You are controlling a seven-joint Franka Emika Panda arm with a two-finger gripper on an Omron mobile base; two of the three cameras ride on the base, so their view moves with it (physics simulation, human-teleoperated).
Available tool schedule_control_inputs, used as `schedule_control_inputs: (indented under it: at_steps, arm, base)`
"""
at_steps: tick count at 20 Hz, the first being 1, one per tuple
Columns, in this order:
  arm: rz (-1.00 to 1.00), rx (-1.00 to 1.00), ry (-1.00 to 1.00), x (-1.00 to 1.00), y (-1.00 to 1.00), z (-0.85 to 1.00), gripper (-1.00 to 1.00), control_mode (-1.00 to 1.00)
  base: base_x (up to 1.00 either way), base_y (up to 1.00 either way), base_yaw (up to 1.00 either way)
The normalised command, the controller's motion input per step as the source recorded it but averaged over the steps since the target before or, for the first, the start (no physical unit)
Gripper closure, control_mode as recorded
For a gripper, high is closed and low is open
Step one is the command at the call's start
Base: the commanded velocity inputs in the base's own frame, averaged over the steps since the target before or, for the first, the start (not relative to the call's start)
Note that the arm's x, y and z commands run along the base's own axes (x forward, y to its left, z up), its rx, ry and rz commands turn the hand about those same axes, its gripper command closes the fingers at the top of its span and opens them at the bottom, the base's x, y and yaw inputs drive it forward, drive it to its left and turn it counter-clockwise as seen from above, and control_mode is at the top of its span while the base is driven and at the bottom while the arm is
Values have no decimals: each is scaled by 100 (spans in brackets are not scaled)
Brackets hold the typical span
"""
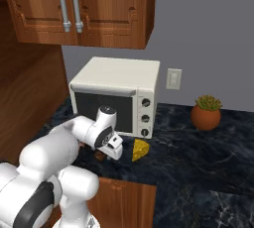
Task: Place the sweet potato and mushroom inside the fridge drawer. Close the drawer after placing the vegetables.
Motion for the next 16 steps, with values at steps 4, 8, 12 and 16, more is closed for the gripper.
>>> schedule_control_inputs:
  at_steps: [4,8,12,16]
  arm:
    - [0,0,12,11,3,-33,-100,-100]
    - [0,0,13,15,7,-31,-100,-100]
    - [0,-2,12,14,11,-26,-100,-100]
    - [0,-4,5,-1,12,-19,100,-100]
  base:
    - [0,0,0]
    - [0,0,0]
    - [0,0,0]
    - [0,0,0]
